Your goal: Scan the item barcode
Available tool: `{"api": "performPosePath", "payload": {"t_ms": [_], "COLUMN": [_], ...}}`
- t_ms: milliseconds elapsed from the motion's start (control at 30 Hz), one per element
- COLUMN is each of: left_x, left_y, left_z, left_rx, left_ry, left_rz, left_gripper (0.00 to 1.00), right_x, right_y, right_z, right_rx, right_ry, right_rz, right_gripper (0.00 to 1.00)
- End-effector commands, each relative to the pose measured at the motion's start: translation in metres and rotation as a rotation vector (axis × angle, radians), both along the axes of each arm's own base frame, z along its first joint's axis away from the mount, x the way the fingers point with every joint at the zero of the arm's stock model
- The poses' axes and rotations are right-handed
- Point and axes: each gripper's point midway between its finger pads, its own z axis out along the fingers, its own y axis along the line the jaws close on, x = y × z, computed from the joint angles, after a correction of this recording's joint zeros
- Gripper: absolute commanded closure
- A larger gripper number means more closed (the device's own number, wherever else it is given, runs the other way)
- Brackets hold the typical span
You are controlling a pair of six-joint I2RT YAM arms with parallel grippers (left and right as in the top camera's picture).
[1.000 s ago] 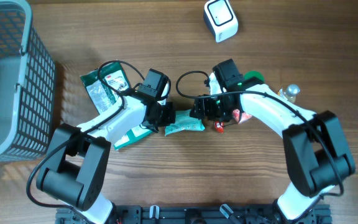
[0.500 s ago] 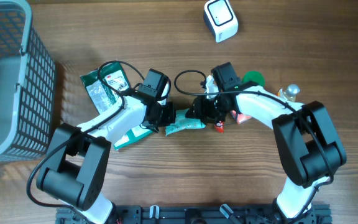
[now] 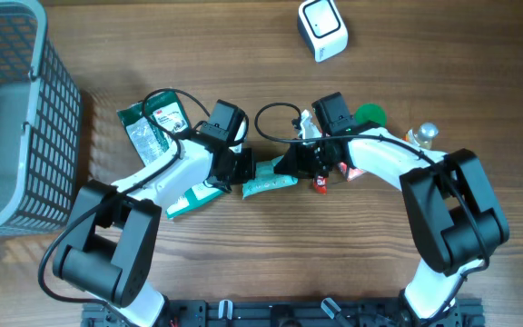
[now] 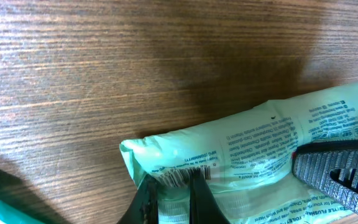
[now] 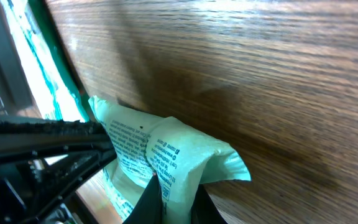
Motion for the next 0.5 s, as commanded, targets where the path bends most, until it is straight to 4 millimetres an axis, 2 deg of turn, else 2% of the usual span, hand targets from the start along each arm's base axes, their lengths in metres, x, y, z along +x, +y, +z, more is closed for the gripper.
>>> {"api": "performPosePath", "payload": {"t_ms": [0, 67, 133, 200, 233, 300, 333, 367, 400, 433, 467], "left_x": [0.012, 0.033, 0.057, 0.080, 0.091, 0.103, 0.108, 0.109, 0.108, 0.107, 0.104], "left_y": [0.007, 0.015, 0.030, 0.052, 0.070, 0.101, 0.127, 0.143, 0.162, 0.169, 0.175], "left_z": [0.012, 0.042, 0.075, 0.106, 0.121, 0.137, 0.141, 0.141, 0.138, 0.137, 0.136], "left_rx": [0.009, 0.004, 0.021, 0.043, 0.073, 0.134, 0.192, 0.224, 0.248, 0.253, 0.260], "left_ry": [-0.005, -0.073, -0.164, -0.265, -0.323, -0.392, -0.416, -0.417, -0.400, -0.392, -0.380], "left_rz": [0.034, 0.071, 0.123, 0.191, 0.242, 0.324, 0.388, 0.425, 0.467, 0.483, 0.496], "left_gripper": [0.96, 0.96, 0.96, 0.96, 0.94, 0.90, 0.84, 0.73, 0.53, 0.40, 0.17], "right_x": [-0.004, -0.003, -0.004, -0.004, -0.004, -0.004, -0.004, -0.004, -0.004, -0.005, -0.006], "right_y": [0.003, 0.003, 0.003, 0.003, 0.003, 0.003, 0.003, 0.003, 0.003, 0.003, 0.003], "right_z": [0.010, 0.012, 0.011, 0.011, 0.011, 0.011, 0.011, 0.011, 0.011, 0.011, 0.012], "right_rx": [0.000, 0.002, 0.002, 0.002, 0.002, 0.001, 0.001, 0.001, 0.001, 0.002, 0.007], "right_ry": [-0.100, -0.107, -0.108, -0.107, -0.107, -0.103, -0.103, -0.103, -0.102, -0.097, -0.094], "right_rz": [0.084, 0.084, 0.086, 0.086, 0.086, 0.085, 0.086, 0.085, 0.085, 0.084, 0.085], "right_gripper": [0.96, 0.95, 0.96, 0.96, 0.96, 0.96, 0.96, 0.96, 0.96, 0.95, 0.96]}}
